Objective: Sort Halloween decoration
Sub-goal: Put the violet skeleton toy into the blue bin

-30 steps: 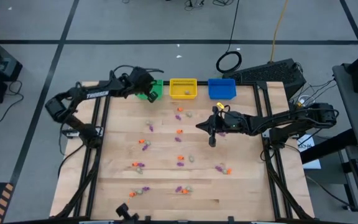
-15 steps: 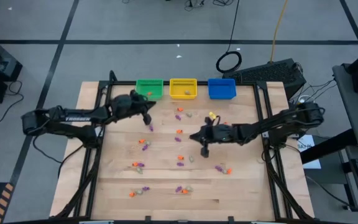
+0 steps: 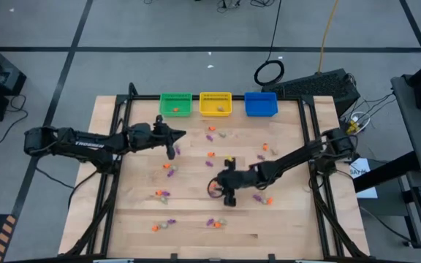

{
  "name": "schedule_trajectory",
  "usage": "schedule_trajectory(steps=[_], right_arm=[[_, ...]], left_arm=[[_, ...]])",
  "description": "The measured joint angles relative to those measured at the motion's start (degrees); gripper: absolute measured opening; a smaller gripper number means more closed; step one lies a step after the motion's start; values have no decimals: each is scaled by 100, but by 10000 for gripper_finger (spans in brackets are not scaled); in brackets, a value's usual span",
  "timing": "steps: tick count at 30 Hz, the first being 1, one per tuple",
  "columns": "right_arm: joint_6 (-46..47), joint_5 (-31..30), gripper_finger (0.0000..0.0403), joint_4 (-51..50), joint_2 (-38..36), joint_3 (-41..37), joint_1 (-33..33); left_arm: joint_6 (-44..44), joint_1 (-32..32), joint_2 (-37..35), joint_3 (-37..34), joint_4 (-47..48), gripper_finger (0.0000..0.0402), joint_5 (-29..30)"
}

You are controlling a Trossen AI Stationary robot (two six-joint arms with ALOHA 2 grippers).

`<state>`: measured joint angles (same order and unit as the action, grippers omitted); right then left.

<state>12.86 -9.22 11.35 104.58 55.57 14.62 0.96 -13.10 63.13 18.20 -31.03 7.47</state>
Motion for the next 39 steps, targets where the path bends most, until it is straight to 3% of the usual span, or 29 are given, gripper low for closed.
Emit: schedule_trajectory(steps=[9, 22, 30, 39], right_arm=[[205, 50, 136, -416, 752, 733, 198], [407, 173, 89, -424, 1104, 811, 125], [422, 328, 33, -489, 1070, 854, 116], [-147, 775, 30, -1233, 685, 1384, 91]], left_arm=[[-25, 178, 0, 0, 18, 12, 242], [-31, 266, 19, 0, 45, 12, 242], [-106, 354, 28, -726, -1376, 12, 154], [285, 354, 31, -1369, -1856, 12, 135]])
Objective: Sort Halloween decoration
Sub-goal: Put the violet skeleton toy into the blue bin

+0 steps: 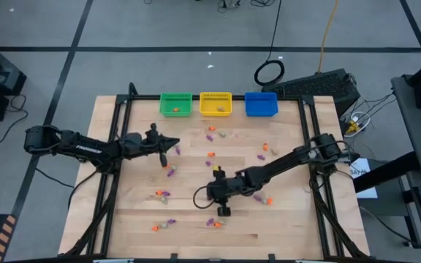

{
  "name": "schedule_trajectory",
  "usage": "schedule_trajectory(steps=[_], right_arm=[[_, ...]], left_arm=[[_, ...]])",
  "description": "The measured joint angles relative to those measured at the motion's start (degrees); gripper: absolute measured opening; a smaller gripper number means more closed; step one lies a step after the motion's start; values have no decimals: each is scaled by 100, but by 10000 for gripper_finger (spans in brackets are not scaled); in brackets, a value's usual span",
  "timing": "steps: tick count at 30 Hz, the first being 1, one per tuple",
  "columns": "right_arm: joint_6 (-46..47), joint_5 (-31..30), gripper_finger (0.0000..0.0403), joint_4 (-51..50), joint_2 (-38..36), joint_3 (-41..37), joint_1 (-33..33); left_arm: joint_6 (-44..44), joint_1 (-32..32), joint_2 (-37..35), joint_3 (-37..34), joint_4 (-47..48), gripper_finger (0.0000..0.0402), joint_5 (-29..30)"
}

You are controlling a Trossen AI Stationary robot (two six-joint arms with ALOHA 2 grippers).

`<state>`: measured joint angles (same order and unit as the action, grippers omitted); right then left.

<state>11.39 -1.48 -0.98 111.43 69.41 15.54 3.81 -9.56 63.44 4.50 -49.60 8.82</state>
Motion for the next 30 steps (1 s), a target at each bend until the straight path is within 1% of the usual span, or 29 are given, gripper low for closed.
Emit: schedule_trajectory(steps=[3, 7, 12, 15, 18, 22, 25, 30], right_arm=[[-126, -39, 29, -411, -285, 132, -91], [-200, -189, 29, -941, -965, 149, -235], [-220, -963, 29, -2115, -1933, 152, -577], [-159, -1539, 29, -2779, -2501, 151, -960], [-55, -1902, 29, -3341, -2868, 152, -1540], [-19, -1952, 29, -3740, -3053, 152, -2552], [-154, -1914, 29, -3869, -2931, 144, -3333], [-566, -1437, 29, -3682, -2439, 141, -4519]], left_arm=[[36, 0, 2, -93, -198, 12, 0], [36, 30, 2, -172, -322, 12, 4], [36, 115, 15, -180, -270, 12, 10], [33, 187, 15, -180, -282, 12, -6], [25, 245, 15, -180, -309, 12, -13], [25, 289, 15, -178, -305, 12, -13], [25, 289, 15, -178, -305, 12, -17], [26, 286, 15, -178, -272, 12, -20]])
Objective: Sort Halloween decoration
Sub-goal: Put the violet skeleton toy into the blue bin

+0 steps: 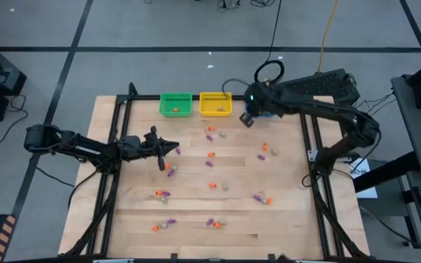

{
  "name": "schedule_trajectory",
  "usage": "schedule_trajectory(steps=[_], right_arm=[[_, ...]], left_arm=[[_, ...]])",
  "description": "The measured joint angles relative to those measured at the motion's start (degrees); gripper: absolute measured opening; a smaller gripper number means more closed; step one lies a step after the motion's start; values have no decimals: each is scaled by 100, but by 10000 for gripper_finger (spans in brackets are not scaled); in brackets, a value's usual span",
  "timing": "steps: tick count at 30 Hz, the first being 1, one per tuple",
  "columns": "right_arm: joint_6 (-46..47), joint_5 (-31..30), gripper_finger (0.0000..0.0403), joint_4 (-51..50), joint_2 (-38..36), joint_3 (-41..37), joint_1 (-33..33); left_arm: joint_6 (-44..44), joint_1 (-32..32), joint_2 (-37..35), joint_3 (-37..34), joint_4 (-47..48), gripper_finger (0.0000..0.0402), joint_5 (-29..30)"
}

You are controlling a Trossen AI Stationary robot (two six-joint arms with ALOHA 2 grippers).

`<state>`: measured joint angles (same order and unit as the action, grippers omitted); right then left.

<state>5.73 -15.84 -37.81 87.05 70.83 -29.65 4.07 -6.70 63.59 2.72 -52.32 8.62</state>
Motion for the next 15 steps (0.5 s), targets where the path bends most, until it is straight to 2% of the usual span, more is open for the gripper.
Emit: schedule_trajectory(steps=[8, 15], right_arm=[[-424, 536, 29, 186, 1011, 0, -1390], [-537, 713, 29, 636, 1784, 0, -1859]], left_arm=[[-27, -2, 0, 0, 64, 12, -2], [-30, -2, 0, 1, 62, 12, -2]])
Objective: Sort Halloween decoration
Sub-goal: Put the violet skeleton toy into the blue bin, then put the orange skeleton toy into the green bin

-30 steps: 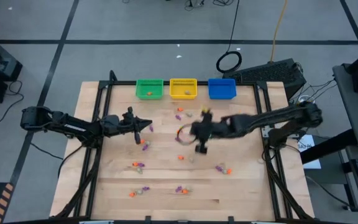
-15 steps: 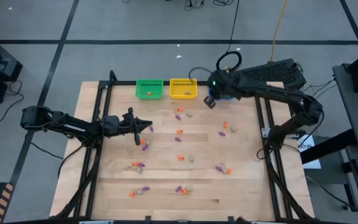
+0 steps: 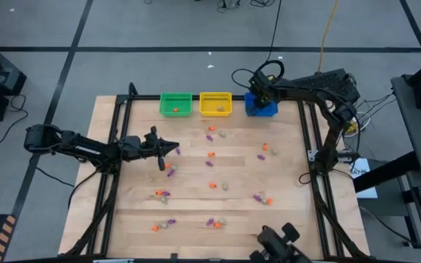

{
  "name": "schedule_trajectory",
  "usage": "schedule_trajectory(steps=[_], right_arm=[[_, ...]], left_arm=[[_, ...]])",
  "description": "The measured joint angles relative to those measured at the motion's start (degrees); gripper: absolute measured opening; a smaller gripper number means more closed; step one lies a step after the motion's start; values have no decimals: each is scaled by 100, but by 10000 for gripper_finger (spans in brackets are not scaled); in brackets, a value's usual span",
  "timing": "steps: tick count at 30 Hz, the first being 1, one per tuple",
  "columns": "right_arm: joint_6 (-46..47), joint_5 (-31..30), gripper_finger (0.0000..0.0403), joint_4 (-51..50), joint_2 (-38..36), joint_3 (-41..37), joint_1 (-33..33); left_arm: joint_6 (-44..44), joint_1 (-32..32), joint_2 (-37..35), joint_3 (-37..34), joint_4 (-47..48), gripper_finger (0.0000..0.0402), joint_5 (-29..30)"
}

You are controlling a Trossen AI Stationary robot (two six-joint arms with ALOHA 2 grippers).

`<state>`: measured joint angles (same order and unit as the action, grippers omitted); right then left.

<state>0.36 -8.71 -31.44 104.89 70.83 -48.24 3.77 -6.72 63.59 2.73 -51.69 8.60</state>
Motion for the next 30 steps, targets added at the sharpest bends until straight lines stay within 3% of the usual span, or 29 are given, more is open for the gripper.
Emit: schedule_trajectory(steps=[9, 16, 22, 26, 30], right_arm=[[-85, -24, 39, 134, 487, 1, -86], [-106, -101, 104, 100, 340, 1, -51], [-155, -323, 143, -151, -267, 0, 93], [-71, -312, 131, -464, -867, 0, 312], [-131, 1, 89, -715, -1431, -72, 745]], left_arm=[[0, 0, 0, 1, 17, 12, -94], [-11, 0, 0, 1, 41, 12, -109], [-13, 0, 0, 1, 39, 12, -109], [-13, 0, 0, 3, 45, 12, -109], [26, 0, 0, 5, 172, 12, -116]])
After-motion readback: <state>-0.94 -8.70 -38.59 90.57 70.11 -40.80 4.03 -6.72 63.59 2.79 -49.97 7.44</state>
